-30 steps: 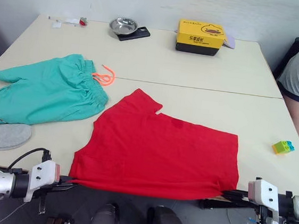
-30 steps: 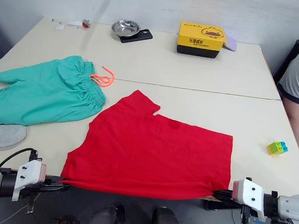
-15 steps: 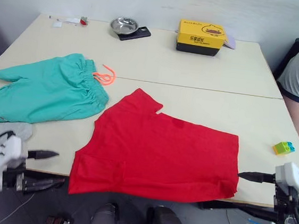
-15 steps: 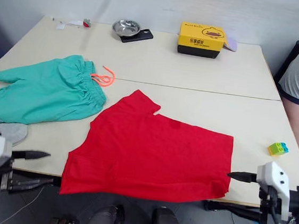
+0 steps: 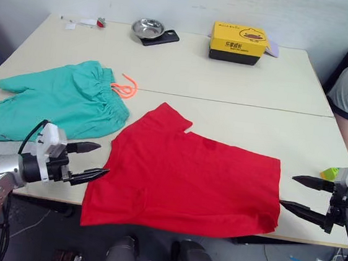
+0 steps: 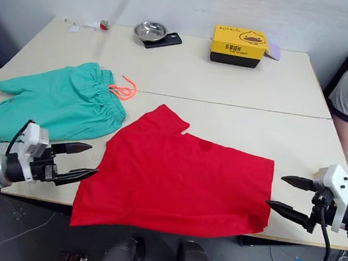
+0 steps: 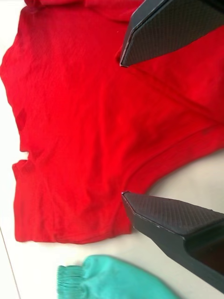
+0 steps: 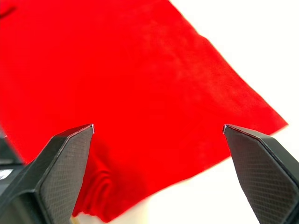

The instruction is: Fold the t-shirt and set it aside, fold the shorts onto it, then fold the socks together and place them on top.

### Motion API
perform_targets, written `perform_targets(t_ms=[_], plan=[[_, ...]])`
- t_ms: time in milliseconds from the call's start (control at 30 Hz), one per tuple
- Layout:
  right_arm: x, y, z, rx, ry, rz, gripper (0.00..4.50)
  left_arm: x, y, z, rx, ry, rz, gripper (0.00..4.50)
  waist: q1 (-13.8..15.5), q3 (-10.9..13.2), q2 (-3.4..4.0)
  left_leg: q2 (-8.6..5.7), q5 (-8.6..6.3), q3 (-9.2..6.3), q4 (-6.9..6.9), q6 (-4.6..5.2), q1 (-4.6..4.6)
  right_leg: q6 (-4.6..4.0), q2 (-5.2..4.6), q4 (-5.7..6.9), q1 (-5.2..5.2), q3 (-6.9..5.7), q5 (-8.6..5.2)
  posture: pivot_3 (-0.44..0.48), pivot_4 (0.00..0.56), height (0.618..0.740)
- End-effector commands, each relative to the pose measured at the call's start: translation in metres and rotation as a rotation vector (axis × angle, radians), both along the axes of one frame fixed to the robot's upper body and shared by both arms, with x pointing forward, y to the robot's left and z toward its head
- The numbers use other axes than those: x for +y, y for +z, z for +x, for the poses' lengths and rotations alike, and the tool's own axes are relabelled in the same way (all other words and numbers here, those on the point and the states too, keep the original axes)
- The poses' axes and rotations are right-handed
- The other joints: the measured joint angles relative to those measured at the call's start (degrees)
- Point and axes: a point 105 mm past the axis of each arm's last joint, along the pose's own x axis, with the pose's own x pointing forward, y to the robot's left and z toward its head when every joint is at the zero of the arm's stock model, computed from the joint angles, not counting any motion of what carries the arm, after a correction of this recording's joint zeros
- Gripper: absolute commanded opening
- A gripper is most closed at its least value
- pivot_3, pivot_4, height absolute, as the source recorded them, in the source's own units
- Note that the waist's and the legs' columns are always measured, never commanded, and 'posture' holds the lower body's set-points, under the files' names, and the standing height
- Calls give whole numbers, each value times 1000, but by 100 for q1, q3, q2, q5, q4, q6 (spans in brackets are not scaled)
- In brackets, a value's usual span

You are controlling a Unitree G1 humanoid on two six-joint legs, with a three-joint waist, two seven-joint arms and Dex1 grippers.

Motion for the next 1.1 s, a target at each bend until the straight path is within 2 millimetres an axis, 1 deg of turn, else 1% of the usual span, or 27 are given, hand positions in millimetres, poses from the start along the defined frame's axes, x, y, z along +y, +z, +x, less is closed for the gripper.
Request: perform_targets(t_ms=[33,100,200,267,433,567,633,767,933,1067,1100], plan=[[-1,2,14,-43,-61,-23,4500,-1,1,13,-21,21,48,4468,-19,1,-1,1,0,0,4,0,0,1,2,4,0,0,0,0,150,740],[-3,-2,27,-60,-114,-51,4500,-1,0,23,-23,41,70,4468,-21,1,-2,0,1,0,11,0,0,5,1,11,-1,0,2,0,150,740],[5,-8,46,-73,-149,-63,4500,4,-4,41,-19,80,130,4468,-35,7,-8,-1,3,0,28,2,2,7,0,30,-2,2,3,0,150,740],[12,-11,58,-76,-165,-68,4500,6,-4,51,-13,97,138,4468,-56,10,-7,0,7,0,38,2,4,9,1,42,-3,2,5,0,150,740],[24,-12,85,-95,-192,-87,4500,-4,-3,78,24,119,136,4468,-61,12,-6,-1,10,0,48,3,-3,12,-1,52,-7,1,6,0,150,740],[23,-12,106,-108,-229,-113,4500,-11,-6,103,24,162,178,4468,-56,13,-6,-2,9,3,59,1,-9,18,0,58,-10,1,4,0,150,740],[24,-13,114,-101,-234,-123,4500,-15,-8,110,42,164,191,4468,-58,14,-5,-2,14,4,71,-10,-12,21,1,64,-12,1,2,0,150,740],[29,-20,121,-52,-207,-148,4500,-22,-12,117,61,156,212,4468,-80,15,-4,0,10,13,90,-20,-17,34,2,74,-15,8,-5,0,150,740],[39,-22,127,-33,-176,-112,4500,-33,-7,127,11,147,205,4468,-66,17,-2,0,10,16,97,-23,-19,37,1,79,-16,9,-7,0,150,740],[30,-16,128,-47,-177,-85,4500,-50,10,140,18,144,86,4468,-6,19,-4,-2,10,14,106,-22,-22,38,0,82,-15,6,-6,0,150,740],[23,-15,126,-42,-192,-84,4500,-51,14,143,25,147,70,4468,14,19,-4,-2,9,14,108,-21,-23,40,1,82,-15,6,-5,0,150,740]])
